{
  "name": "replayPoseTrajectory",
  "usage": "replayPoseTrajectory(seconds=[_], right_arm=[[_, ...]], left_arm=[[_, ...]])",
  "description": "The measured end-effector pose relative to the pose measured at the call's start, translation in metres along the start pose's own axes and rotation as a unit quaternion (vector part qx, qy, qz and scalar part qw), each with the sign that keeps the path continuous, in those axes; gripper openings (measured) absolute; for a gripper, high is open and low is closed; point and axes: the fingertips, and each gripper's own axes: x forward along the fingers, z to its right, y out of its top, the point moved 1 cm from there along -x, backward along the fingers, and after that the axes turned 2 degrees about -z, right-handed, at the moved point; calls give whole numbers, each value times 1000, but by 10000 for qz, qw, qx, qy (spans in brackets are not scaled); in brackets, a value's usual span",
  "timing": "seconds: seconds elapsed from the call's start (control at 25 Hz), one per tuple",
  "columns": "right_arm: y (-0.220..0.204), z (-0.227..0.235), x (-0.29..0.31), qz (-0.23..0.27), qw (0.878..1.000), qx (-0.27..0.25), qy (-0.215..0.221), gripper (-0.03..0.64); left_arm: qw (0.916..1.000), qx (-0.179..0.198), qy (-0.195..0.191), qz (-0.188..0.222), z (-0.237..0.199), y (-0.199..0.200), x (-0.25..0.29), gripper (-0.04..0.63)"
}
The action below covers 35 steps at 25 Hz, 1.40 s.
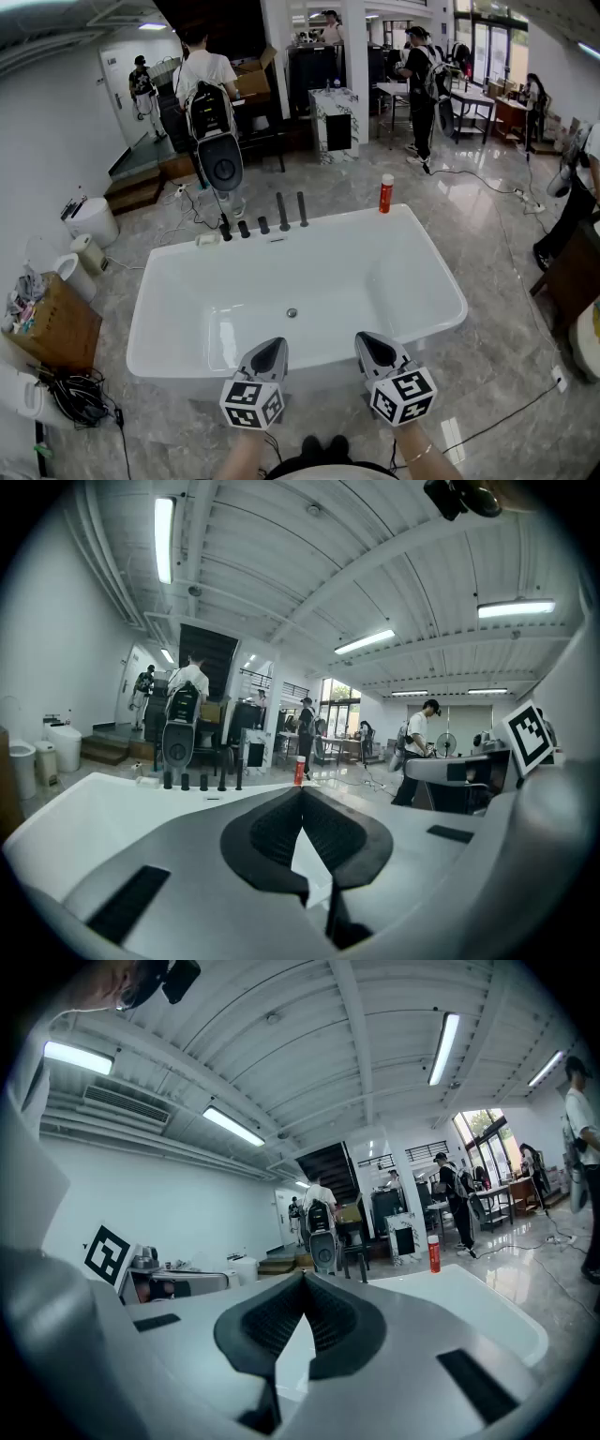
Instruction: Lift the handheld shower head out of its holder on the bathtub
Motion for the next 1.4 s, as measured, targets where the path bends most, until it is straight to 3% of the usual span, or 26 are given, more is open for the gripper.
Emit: replayPoseTrajectory(seconds=[0.4,0.72,0.96,1.4], right_arm=[[-6,31,9,-35,9998,140,122,5],[-5,53,71,-86,9991,327,274,6],[-8,65,162,-297,9988,323,220,6],[28,89,356,-402,9989,217,97,8]], left_arm=[[9999,119,60,36,5,6,31,20],[9998,105,97,-120,-30,12,83,20],[9998,5,129,-178,-101,17,138,20],[9988,-245,-181,-388,-239,46,249,20]])
